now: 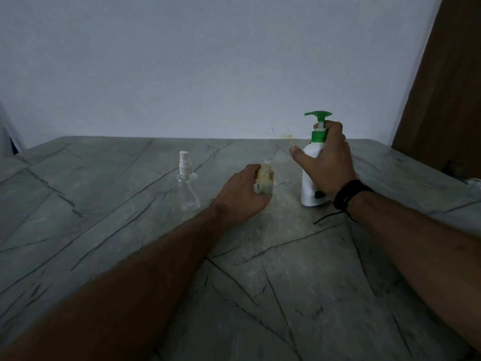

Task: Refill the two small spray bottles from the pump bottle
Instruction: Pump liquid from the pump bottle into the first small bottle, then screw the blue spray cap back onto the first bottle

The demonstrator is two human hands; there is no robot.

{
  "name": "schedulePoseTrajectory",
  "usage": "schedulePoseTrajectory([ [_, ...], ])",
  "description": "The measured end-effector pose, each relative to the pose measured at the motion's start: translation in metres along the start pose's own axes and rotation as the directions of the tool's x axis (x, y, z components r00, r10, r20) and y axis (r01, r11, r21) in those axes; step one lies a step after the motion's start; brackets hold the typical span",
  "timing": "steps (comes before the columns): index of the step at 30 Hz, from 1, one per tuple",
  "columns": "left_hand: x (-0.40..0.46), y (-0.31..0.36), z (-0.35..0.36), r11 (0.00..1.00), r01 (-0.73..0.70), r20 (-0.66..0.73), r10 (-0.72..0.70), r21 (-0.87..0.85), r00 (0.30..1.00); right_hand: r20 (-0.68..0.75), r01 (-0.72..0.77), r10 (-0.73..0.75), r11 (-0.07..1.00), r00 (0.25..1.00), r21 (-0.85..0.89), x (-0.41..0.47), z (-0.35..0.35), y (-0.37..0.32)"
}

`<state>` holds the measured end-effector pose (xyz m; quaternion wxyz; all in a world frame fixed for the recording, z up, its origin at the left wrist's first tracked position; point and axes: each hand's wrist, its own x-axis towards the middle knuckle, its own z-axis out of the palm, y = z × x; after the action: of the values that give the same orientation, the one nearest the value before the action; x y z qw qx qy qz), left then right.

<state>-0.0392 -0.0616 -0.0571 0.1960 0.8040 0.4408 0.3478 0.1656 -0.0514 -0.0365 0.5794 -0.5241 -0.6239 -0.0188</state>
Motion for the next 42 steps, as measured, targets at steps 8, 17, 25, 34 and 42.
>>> schedulePoseTrajectory([
  [8,0.003,-0.003,0.001,0.998,0.028,-0.009,-0.028,0.053,1.0,-0.025,-0.079,0.078,0.997,0.997,-0.022,0.005,0.006,0.002],
  [17,0.004,-0.003,0.0,0.993,0.024,-0.002,-0.024,0.113,1.0,-0.009,-0.077,0.076,0.987,0.997,-0.139,-0.004,0.003,0.006],
  [25,0.005,0.0,-0.002,0.983,0.02,0.023,-0.025,0.183,0.999,-0.135,0.104,-0.131,0.976,0.982,-0.191,-0.011,-0.033,-0.041],
  [34,0.005,-0.002,0.001,0.973,-0.011,0.021,0.006,0.229,1.0,0.379,0.027,0.032,0.988,0.925,-0.15,-0.055,-0.005,-0.077],
  [42,0.006,-0.001,0.002,0.958,0.0,-0.013,0.004,0.288,1.0,0.426,-0.082,0.158,0.978,0.891,-0.192,-0.058,0.016,-0.058],
])
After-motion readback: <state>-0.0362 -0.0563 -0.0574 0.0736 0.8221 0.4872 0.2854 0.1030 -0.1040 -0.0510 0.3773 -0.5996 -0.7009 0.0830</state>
